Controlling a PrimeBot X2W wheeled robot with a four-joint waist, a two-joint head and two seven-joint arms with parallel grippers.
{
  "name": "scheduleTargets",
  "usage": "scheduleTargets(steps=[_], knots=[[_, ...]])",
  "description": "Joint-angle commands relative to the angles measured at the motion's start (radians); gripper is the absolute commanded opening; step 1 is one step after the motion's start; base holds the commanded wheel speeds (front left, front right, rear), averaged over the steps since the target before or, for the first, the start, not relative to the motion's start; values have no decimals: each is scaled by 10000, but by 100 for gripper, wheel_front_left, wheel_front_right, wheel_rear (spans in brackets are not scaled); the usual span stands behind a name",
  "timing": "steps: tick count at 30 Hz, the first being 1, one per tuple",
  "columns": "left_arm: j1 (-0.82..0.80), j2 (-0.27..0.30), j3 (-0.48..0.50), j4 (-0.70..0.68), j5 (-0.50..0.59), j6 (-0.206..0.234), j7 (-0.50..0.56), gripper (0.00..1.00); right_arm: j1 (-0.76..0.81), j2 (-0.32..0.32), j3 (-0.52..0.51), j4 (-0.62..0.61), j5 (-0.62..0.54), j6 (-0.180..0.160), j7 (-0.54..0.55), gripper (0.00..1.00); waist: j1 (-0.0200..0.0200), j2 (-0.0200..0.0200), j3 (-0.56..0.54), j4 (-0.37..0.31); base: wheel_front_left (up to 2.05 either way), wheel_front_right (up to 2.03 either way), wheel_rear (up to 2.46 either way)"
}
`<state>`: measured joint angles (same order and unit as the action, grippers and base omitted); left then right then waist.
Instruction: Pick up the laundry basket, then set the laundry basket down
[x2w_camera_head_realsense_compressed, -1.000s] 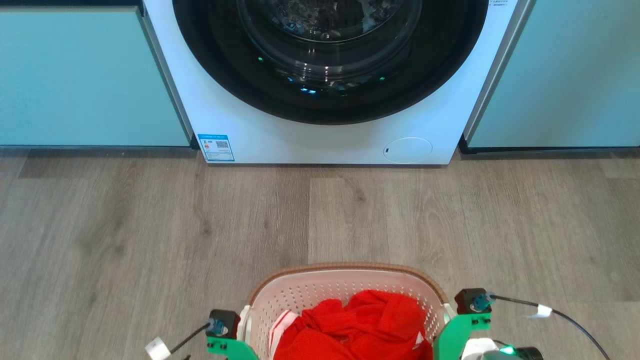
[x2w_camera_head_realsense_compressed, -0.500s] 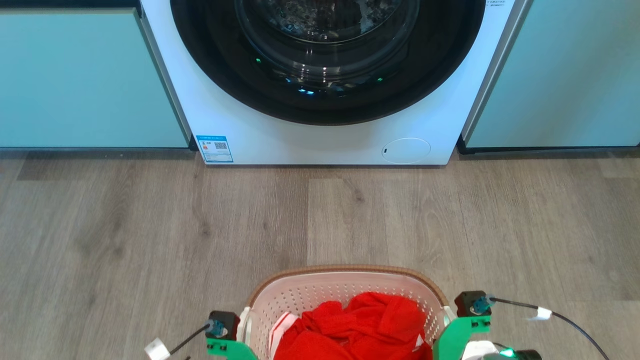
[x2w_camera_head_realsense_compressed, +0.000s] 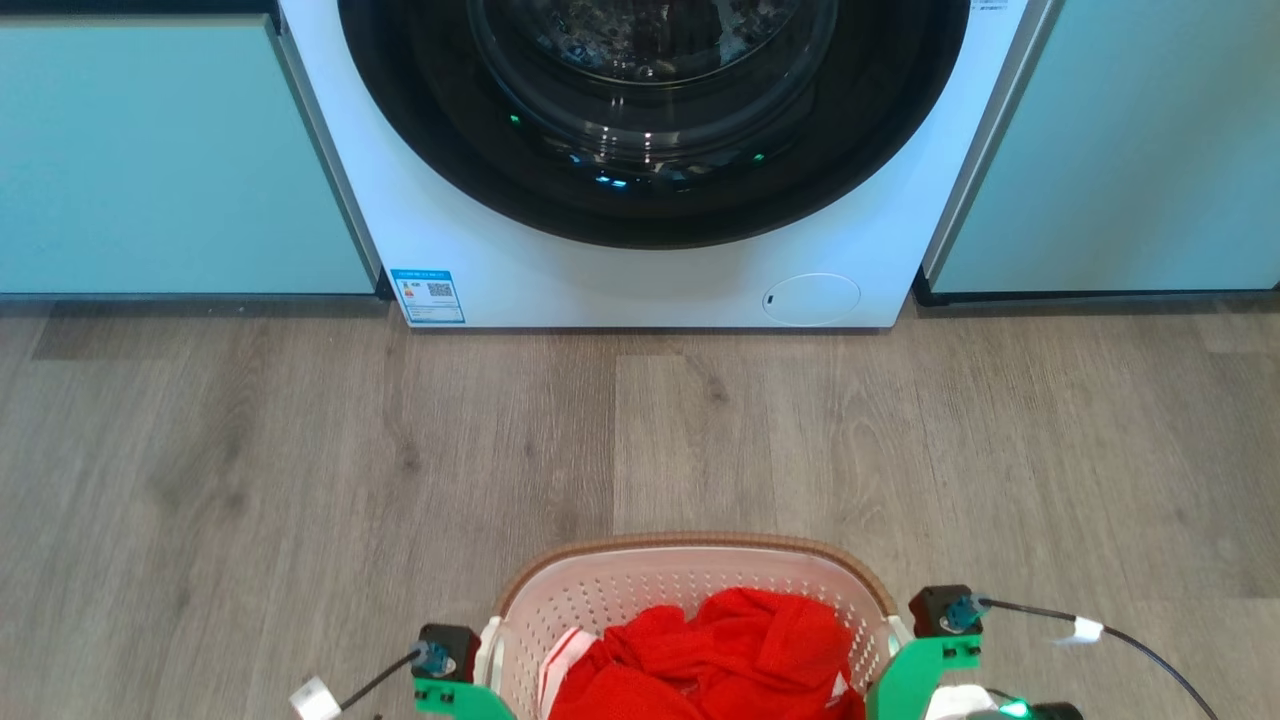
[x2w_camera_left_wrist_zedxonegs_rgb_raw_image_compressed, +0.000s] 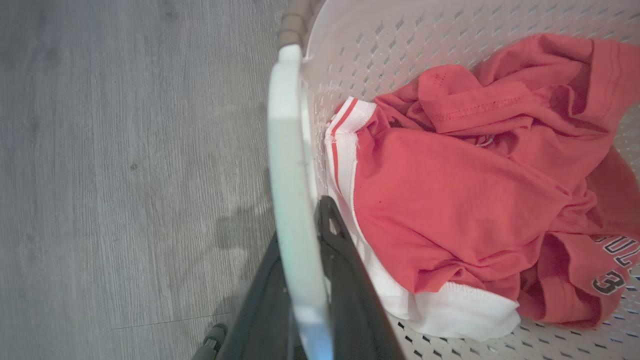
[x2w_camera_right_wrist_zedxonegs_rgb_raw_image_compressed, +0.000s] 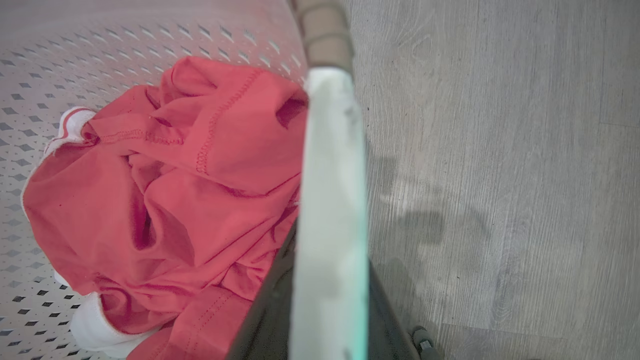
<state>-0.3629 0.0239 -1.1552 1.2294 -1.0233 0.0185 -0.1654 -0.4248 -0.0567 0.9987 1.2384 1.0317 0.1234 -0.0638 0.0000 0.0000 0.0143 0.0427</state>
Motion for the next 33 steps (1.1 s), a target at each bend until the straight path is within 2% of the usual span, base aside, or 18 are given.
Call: scheduleTargets(steps=[1,16,33], knots=[[-618,263,144,-22,-40,197,-206,0,-160,65,285,-87,-48,73,-127,0,0,0,16,-3,0,0,0],[-1708,263,183,12,-221,315,-466,0,-1418,65,525,69,7,73,-413,0,0,0,1311,-35,0,0,0],[-5327,273,420,330,166,326,-889,0,-4775,65,259,483,-416,73,-1105,0,0,0,5089,118,0,0,0]])
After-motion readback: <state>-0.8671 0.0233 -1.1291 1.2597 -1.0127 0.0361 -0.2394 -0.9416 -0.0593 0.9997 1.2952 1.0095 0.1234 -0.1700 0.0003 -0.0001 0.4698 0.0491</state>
